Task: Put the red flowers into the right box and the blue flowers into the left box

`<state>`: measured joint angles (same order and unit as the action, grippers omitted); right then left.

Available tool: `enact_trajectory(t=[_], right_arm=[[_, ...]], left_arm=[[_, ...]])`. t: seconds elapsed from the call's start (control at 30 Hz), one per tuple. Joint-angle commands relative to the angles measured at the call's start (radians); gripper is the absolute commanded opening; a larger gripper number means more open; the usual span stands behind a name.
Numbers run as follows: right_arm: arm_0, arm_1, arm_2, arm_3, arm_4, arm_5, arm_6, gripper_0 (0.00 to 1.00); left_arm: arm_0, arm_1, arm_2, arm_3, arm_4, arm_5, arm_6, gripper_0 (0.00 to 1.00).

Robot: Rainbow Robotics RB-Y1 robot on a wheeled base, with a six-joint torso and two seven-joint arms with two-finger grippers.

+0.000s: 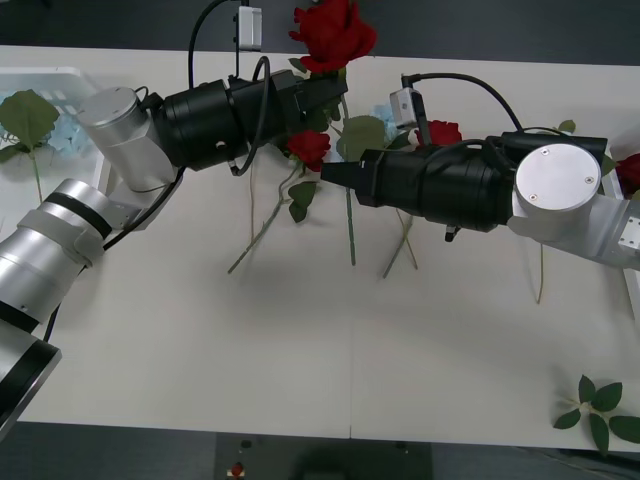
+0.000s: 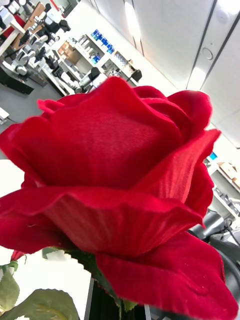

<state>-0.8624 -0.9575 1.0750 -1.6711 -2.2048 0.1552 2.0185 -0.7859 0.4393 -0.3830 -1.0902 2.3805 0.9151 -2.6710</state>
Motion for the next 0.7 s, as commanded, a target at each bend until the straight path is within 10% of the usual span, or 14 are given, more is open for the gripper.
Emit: enact_trajectory(t=[0.03,0.13,0.7], right_arm=[[-0.061,0.034,0.008,0.030,-0.003,-0.002,0.019,0.75],[-0.081,0.048,0.023,0.056,-0.009,0.000,0.019,0.01],[-0.092,0.037,0.031,0.067,-0.027,0.037,0.005,0.00]], left_arm=[[-0.003,-0.022,0.016,-0.016,0.000,-0.019,-0.034,0.00],[-0.003,-0.027,0.016,-0.016,0.000,-0.021,-0.034,0.00],[0.004,-0.031,0.016,-0.016,0.002,-0.024,-0.034,0.00]])
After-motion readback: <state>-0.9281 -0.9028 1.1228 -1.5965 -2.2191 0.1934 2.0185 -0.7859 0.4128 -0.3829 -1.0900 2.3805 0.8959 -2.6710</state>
